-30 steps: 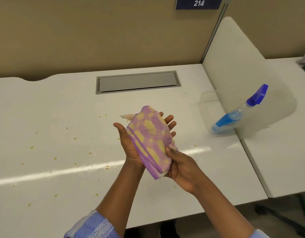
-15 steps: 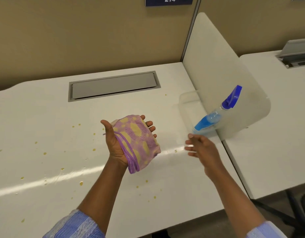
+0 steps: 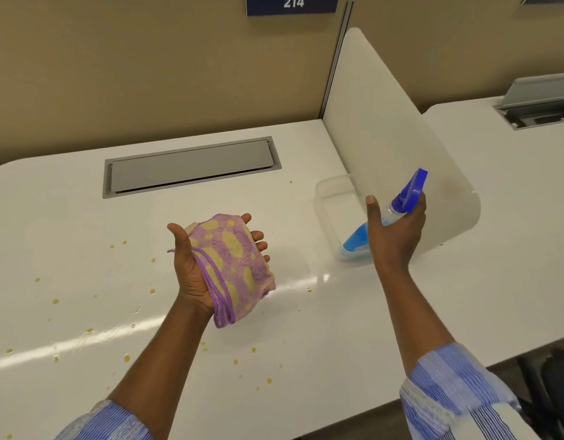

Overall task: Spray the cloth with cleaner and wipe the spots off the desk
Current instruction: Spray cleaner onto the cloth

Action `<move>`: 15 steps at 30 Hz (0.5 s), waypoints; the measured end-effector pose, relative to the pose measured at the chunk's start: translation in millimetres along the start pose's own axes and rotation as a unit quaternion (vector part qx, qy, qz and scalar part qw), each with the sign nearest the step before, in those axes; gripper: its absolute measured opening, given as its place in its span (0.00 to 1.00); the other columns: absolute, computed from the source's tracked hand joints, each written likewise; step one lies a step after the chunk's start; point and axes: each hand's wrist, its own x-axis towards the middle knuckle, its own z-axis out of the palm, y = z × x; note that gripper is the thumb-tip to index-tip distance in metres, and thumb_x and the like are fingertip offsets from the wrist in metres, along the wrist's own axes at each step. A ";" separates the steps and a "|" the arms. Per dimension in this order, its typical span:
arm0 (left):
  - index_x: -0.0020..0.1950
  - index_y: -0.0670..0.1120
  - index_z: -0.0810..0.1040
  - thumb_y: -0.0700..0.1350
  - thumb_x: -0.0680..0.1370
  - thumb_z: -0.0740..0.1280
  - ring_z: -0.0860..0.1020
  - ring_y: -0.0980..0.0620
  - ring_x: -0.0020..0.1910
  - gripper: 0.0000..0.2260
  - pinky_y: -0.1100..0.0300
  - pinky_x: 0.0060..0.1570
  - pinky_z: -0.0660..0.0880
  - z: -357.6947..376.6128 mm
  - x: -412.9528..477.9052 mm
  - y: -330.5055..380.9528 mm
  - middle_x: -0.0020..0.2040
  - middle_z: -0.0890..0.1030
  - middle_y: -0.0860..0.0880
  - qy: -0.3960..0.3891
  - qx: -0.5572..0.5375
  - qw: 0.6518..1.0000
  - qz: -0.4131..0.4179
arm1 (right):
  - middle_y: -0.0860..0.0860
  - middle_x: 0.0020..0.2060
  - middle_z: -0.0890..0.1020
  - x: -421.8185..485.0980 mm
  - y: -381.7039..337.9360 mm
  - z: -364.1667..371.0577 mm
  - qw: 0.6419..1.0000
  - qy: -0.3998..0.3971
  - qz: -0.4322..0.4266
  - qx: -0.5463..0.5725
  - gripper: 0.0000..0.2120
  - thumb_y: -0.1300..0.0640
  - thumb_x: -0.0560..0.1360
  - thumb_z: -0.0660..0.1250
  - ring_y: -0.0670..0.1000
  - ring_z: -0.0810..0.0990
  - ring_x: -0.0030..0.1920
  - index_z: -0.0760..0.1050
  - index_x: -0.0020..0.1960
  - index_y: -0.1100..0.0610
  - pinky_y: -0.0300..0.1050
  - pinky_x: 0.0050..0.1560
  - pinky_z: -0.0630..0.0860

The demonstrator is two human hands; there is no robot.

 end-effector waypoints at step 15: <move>0.76 0.39 0.69 0.80 0.69 0.45 0.81 0.39 0.57 0.53 0.37 0.63 0.74 -4.2 -31.0 45.1 0.60 0.80 0.37 -0.009 -0.014 0.999 0.033 | 0.50 0.62 0.81 34.9 -47.7 -0.3 0.981 -0.110 -0.134 0.085 0.20 0.49 0.81 0.69 0.47 0.80 0.53 0.72 0.70 0.55 0.54 0.61 0.80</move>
